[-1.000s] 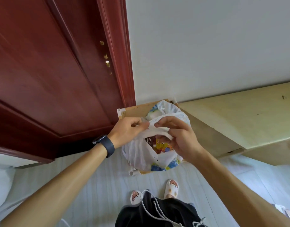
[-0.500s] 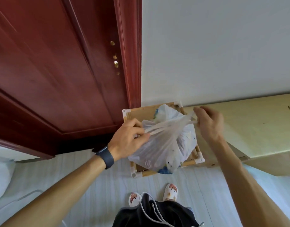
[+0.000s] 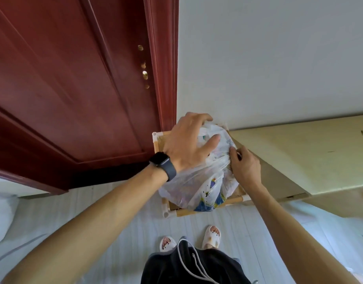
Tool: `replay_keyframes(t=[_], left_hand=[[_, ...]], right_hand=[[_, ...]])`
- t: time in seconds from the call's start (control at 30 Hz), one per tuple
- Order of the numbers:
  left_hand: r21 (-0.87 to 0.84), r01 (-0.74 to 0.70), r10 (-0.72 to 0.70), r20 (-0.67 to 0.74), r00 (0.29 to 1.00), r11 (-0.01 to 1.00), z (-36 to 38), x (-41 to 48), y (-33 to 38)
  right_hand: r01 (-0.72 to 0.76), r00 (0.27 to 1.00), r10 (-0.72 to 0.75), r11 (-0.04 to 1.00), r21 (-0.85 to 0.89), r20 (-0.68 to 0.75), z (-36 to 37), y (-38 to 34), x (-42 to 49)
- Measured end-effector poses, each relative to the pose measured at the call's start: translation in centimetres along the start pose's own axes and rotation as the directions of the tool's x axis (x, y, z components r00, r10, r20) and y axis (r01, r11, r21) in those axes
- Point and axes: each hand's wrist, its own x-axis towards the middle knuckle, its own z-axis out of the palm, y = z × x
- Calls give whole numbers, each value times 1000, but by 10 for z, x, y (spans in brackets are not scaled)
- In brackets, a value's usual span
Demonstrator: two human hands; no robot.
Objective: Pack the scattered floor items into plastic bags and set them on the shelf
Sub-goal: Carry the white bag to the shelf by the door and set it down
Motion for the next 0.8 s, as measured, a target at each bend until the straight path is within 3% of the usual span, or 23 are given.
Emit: replay_keyframes(t=[0.1, 0.2, 0.33, 0.43, 0.47, 0.5, 0.57, 0.6, 0.7, 0.8], left_hand=[[-17, 210, -205, 160, 966, 978, 14, 56, 13], [177, 259, -312, 435, 845, 949, 28, 88, 14], [553, -54, -379, 635, 673, 831, 29, 114, 36], [689, -64, -578, 652, 491, 722, 21, 130, 67], [709, -95, -576, 636, 513, 698, 20, 134, 73], [712, -163, -511, 625, 591, 683, 23, 137, 75], [702, -312, -279, 591, 757, 640, 34, 137, 68], [681, -331, -183, 567, 803, 653, 44, 131, 58], [605, -284, -170, 583, 795, 744, 71, 91, 22], [437, -1, -287, 592, 753, 900, 79, 34, -1]], right_hand=[[4, 1000, -4, 1000, 16, 4, -4, 6, 1], [21, 1000, -22, 999, 29, 22, -6, 9, -3], [-20, 998, 14, 993, 117, 54, -4, 7, -3], [-71, 992, 55, 987, 147, 112, -7, 6, -2], [-76, 990, 57, 986, 150, 126, -8, 6, -1], [-83, 989, 62, 984, 155, 135, -10, 6, -1], [-94, 988, 70, 981, 168, 138, -12, 8, -1], [-91, 989, 69, 980, 174, 130, -12, 8, -1], [-85, 994, 71, 978, 193, 79, -9, 12, -5], [-137, 991, 134, 958, 251, 30, -1, 14, -10]])
